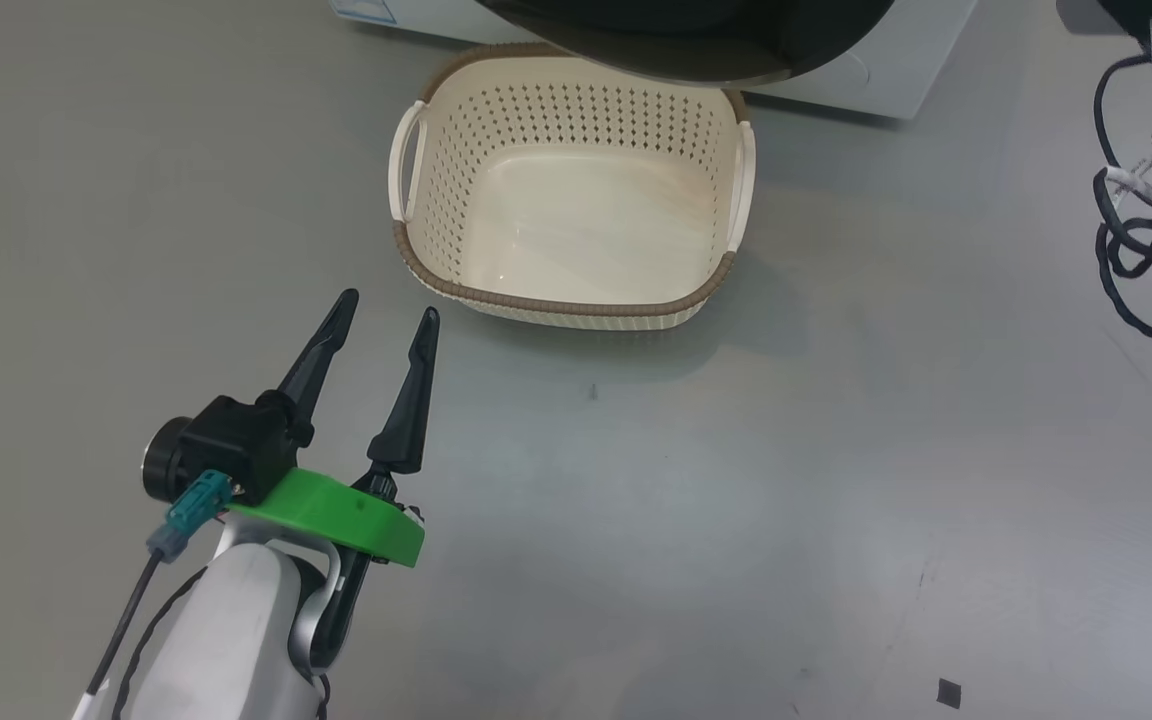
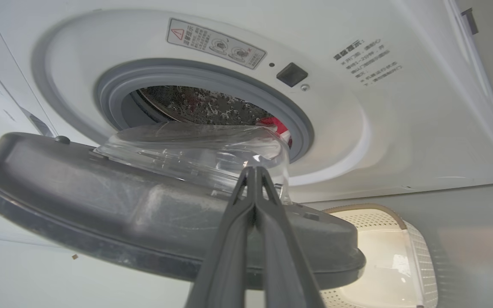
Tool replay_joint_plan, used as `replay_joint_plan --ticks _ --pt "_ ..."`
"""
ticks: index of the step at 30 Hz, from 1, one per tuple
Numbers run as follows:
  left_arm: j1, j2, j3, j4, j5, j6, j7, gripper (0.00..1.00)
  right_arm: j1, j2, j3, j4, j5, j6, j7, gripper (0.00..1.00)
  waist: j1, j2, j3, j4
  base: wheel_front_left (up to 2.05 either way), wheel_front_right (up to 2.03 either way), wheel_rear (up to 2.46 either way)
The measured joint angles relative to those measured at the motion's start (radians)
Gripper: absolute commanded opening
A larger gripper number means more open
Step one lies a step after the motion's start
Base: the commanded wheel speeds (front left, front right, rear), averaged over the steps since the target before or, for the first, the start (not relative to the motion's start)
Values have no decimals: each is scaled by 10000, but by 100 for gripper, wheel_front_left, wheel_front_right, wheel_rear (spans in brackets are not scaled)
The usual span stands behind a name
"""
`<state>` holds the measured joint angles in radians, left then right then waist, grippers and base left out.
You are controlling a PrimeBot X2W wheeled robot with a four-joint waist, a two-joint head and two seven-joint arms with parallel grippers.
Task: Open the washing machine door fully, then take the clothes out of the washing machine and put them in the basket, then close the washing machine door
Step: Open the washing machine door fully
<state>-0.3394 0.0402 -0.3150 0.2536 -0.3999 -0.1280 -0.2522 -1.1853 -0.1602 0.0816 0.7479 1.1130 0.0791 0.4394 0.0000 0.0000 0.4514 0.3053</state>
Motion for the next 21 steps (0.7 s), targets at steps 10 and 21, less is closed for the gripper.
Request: replay_joint_plan --ticks 10,21 --pt "351 90 238 92 178 0 2 100 1334 -892 1875 -617 -2470 341 -1072 0 0 0 -783 -443 0 0 0" --pt "765 104 539 -307 255 0 2 100 3241 -1221 2658 -1697 -3676 424 -2782 0 0 0 -1655 -991 0 0 0"
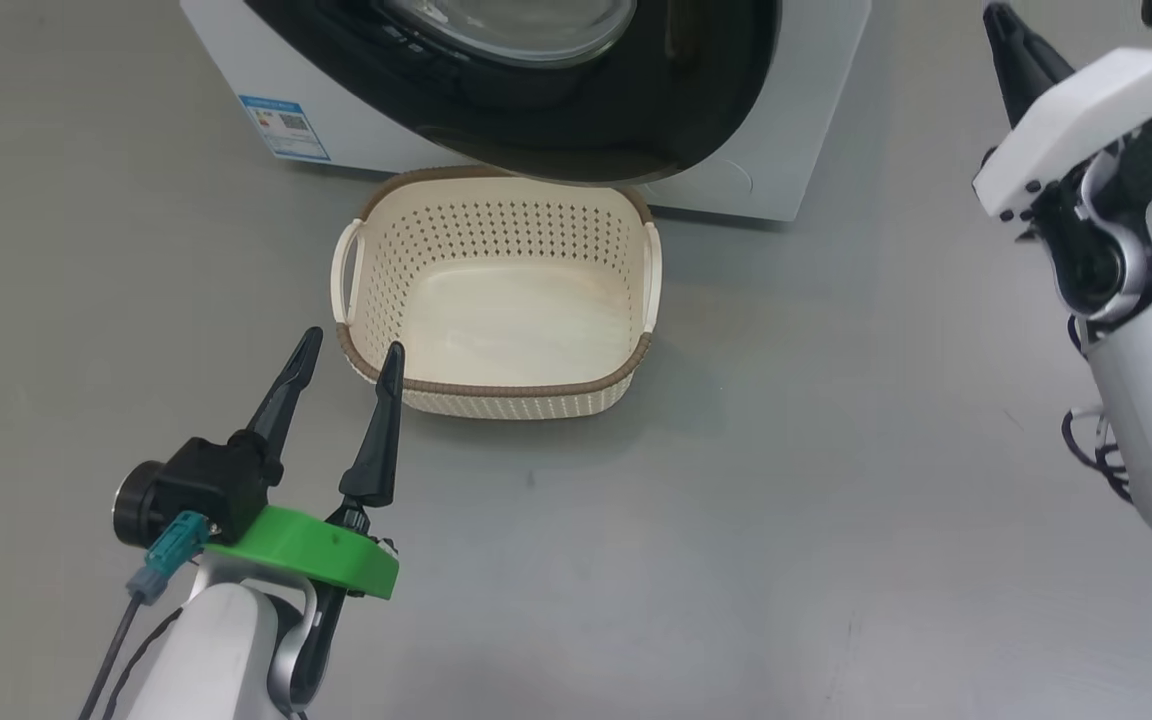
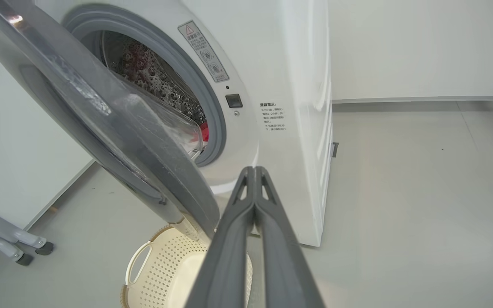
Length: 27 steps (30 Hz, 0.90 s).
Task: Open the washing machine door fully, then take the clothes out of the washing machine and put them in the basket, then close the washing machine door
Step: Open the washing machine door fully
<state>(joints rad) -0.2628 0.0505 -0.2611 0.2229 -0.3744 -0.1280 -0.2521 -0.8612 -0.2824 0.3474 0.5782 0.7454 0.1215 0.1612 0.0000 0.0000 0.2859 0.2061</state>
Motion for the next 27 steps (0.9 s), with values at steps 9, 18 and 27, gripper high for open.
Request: replay_joint_plan --ticks 9,18,27 --pt "437 38 360 -42 244 0 0 100 2530 468 -644 -671 0 -470 -2046 0 0 0 -659 -424 0 0 0" --pt "895 38 805 -50 261 0 0 100 4653 897 -600 -1421 -364 -1118 -3601 0 0 0 -1239 -716 0 0 0" --pt "1131 33 918 -54 314 0 0 100 5804 886 -654 -2228 -897 -1684 -4044 45 -1 0 -1583 -958 0 0 0"
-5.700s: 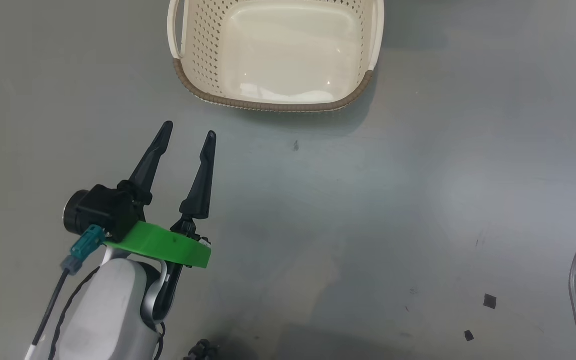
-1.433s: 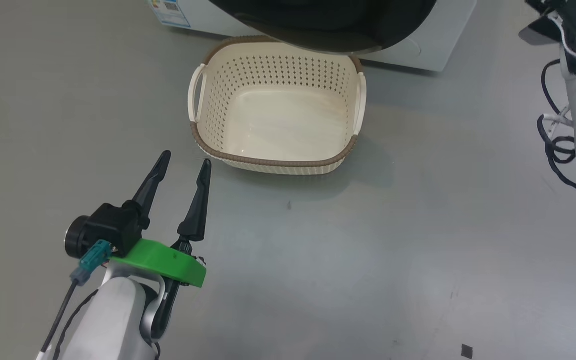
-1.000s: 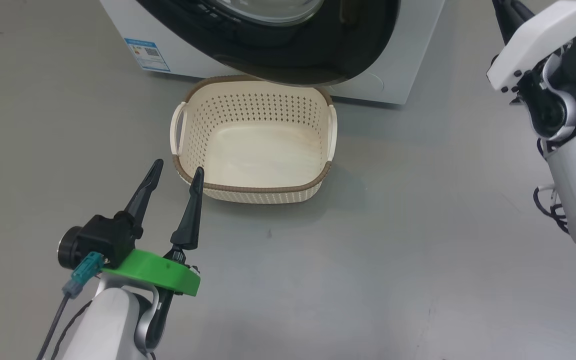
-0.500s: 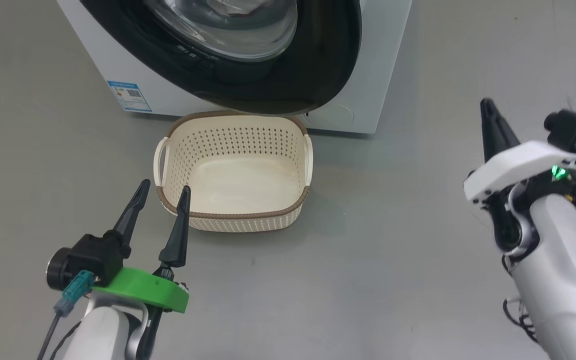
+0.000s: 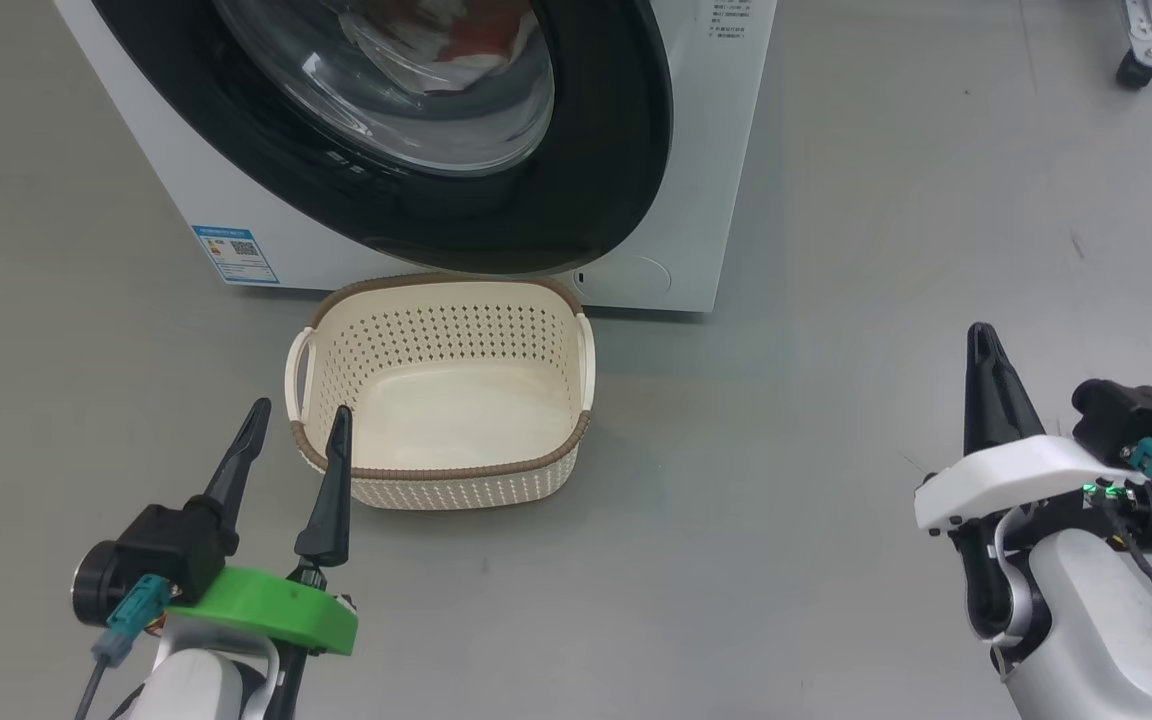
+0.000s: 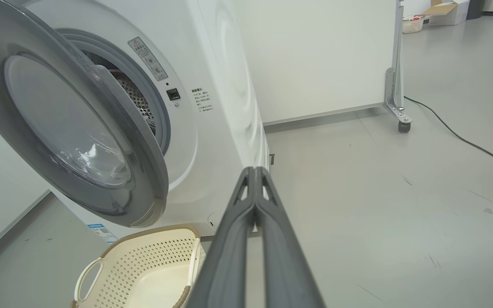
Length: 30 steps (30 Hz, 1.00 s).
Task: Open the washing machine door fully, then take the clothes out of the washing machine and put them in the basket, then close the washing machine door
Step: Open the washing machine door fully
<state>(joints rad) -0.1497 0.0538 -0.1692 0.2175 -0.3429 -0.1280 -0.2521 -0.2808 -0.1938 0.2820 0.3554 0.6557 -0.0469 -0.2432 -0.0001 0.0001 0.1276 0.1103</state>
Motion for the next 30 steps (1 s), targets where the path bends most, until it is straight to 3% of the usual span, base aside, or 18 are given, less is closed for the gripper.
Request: replay_joint_plan --ticks 1,7,30 --pt "33 0 12 0 0 0 -2 100 144 2 6 -58 -50 -13 0 100 0 0 -34 -15 0 0 0" --pt "227 -2 2 2 13 0 0 100 840 42 -71 -654 -324 -270 -4 100 0 0 -150 -69 0 0 0" --pt "379 -12 -42 6 117 0 0 100 1905 102 -374 -2389 -1131 -583 -90 100 0 0 -155 -53 0 0 0"
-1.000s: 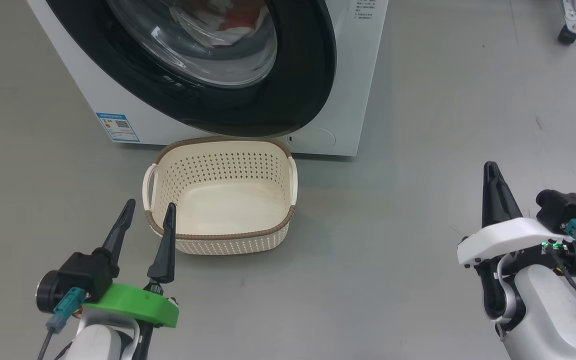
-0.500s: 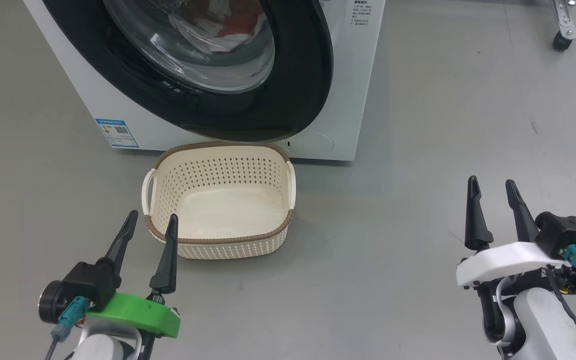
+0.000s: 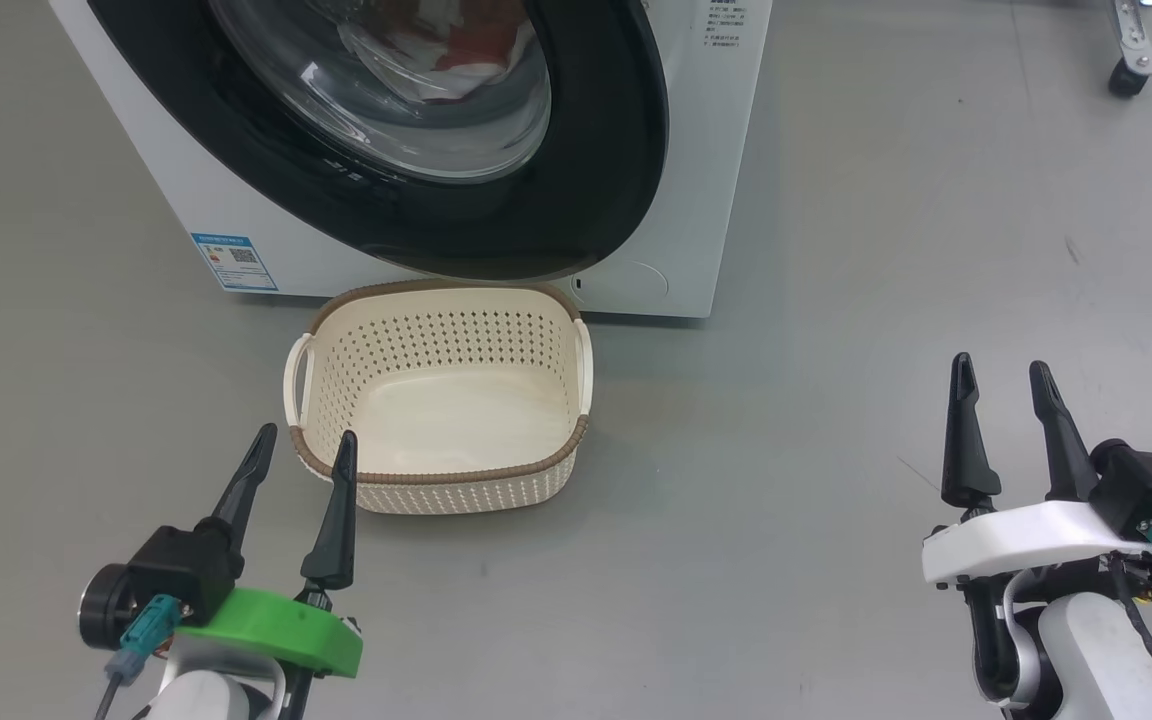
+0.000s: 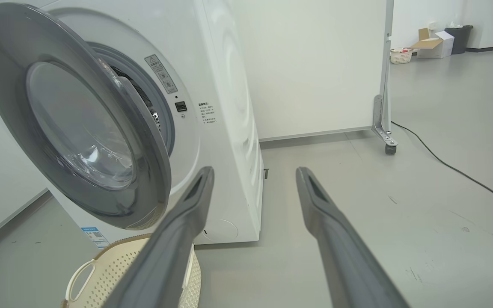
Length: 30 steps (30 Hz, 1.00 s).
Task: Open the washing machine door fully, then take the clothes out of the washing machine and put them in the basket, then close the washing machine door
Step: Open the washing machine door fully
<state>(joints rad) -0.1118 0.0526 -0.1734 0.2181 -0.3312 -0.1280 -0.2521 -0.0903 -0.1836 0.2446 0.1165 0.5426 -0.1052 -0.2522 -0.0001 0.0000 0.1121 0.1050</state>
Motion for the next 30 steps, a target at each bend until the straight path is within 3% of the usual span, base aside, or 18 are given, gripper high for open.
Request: replay_joint_plan --ticks 14,15,17,22,30 --pt "-15 10 -207 -205 2 -2 0 100 -101 -307 -75 -690 -537 -36 2 100 0 0 658 103 0 0 0" --pt "-22 10 -232 -234 2 -2 0 100 -152 -341 -77 -734 -537 -40 8 95 0 0 722 121 0 0 0" --pt "-34 12 -263 -267 2 -2 0 100 -346 -366 -130 -800 -520 -46 125 0 0 0 857 163 0 0 0" --pt "-182 23 -435 -339 0 -2 0 100 -967 -366 -380 -993 -251 -46 435 0 0 0 1237 293 0 0 0" --pt "-658 100 -602 -431 -50 -2 0 100 -2231 288 -1189 -1087 1766 -29 1392 0 0 0 1904 557 0 0 0"
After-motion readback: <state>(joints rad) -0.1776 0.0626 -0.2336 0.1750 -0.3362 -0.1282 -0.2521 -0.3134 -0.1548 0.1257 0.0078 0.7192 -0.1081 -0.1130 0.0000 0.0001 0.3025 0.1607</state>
